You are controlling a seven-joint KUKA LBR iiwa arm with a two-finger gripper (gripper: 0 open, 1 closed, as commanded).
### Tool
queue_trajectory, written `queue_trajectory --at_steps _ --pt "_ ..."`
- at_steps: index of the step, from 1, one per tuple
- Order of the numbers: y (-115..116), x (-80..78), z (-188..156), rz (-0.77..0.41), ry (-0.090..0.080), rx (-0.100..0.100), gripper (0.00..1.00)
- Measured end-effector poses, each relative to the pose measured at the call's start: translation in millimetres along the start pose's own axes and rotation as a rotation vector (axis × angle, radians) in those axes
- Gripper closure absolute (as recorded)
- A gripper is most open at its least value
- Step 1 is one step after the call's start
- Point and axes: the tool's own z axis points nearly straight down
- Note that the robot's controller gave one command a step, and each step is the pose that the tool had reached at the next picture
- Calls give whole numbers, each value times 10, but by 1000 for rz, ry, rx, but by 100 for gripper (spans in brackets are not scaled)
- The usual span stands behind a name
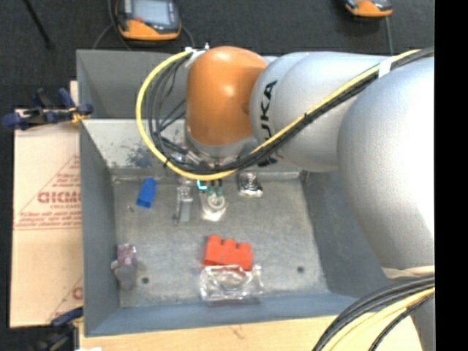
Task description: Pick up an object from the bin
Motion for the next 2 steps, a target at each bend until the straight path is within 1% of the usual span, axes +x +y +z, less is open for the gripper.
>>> queue_trajectory --at_steps 1,2 --pt "218 -301 -49 -56 -11 0 0" --pt "376 -429 980 -57 0 -2 0"
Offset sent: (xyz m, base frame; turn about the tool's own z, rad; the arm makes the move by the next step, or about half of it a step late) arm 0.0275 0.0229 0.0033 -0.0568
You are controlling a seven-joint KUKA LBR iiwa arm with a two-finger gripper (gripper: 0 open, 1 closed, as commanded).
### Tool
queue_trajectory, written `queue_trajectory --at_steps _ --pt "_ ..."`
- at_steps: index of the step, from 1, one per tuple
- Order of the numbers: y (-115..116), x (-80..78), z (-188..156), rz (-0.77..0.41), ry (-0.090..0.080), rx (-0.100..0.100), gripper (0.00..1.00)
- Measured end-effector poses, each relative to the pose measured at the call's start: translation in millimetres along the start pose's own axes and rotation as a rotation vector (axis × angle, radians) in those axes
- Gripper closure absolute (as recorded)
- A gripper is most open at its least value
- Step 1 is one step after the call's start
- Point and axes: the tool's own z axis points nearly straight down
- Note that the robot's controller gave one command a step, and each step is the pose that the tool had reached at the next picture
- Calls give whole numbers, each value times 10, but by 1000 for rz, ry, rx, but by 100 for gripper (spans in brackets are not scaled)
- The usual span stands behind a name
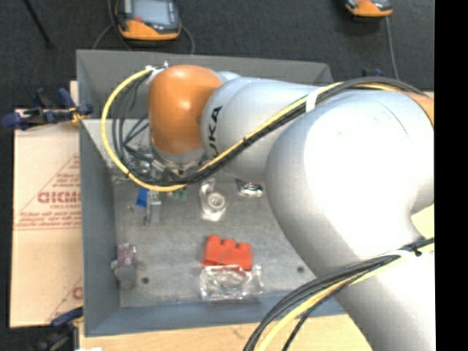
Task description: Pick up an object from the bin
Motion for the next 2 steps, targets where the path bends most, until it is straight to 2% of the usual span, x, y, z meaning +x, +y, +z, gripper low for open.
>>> queue_trajectory --at_steps 1,2 --pt "-11 -25 -47 4 -8 0 100" --pt "158 306 -1727 -37 -17 1 100"
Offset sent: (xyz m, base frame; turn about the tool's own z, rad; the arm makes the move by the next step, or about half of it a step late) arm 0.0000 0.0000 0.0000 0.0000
